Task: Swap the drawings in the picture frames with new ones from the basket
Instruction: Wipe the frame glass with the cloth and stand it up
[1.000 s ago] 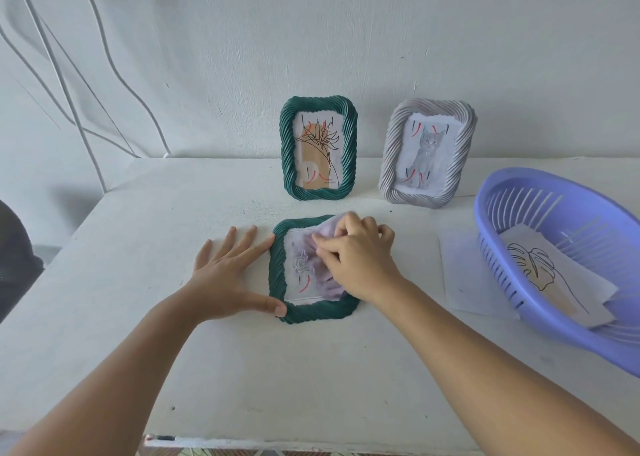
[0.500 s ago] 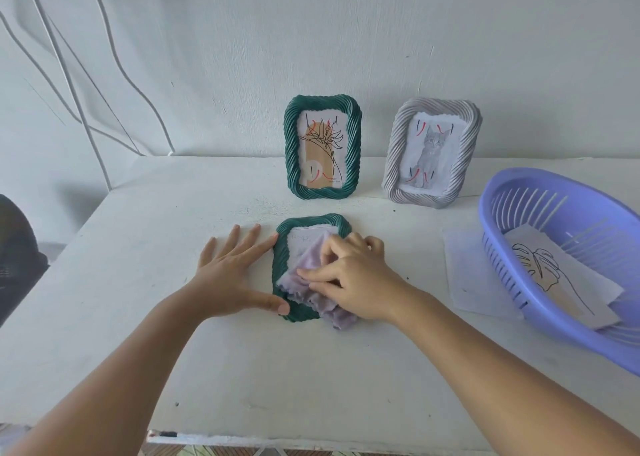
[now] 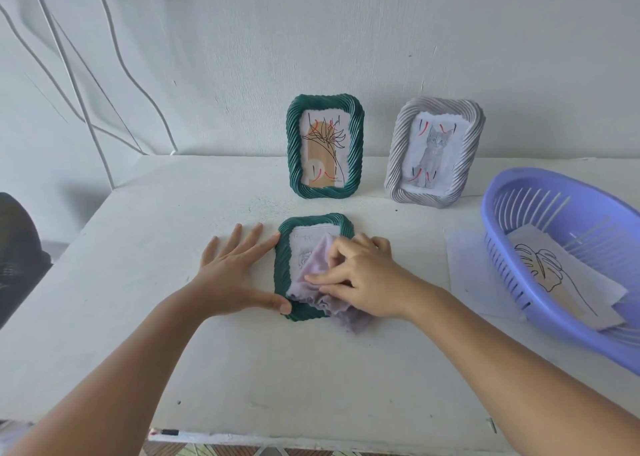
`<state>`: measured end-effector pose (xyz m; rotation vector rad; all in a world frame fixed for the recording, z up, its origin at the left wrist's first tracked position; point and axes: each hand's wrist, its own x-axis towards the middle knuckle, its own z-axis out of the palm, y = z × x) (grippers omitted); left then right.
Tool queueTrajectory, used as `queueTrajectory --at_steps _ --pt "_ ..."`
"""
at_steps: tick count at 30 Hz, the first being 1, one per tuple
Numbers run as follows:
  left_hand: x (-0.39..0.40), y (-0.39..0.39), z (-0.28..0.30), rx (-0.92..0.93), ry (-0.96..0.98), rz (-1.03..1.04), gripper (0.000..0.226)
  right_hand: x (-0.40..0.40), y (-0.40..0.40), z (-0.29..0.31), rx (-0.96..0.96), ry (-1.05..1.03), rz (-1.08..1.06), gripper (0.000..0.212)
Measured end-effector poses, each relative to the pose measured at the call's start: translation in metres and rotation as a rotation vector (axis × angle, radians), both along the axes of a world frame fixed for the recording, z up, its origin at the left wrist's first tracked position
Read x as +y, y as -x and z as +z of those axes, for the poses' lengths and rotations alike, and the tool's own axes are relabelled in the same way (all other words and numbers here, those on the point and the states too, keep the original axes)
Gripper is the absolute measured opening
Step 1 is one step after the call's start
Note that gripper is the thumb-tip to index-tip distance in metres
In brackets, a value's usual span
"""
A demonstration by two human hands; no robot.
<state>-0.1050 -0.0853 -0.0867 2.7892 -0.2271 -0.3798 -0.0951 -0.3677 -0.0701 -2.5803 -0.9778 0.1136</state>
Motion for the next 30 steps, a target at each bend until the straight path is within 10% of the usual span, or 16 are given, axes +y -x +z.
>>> queueTrajectory --at_steps 8,30 --pt "-0.001 0.0 0.002 0.01 -0.002 -0.005 0.13 0.015 -0.013 0.003 -0.127 0.001 -0.266 0.026" --pt "0.0 -0.001 0.0 -0.002 -0.006 -0.008 0.125 -0.013 -0.007 0.013 0.011 0.101 0.016 0.03"
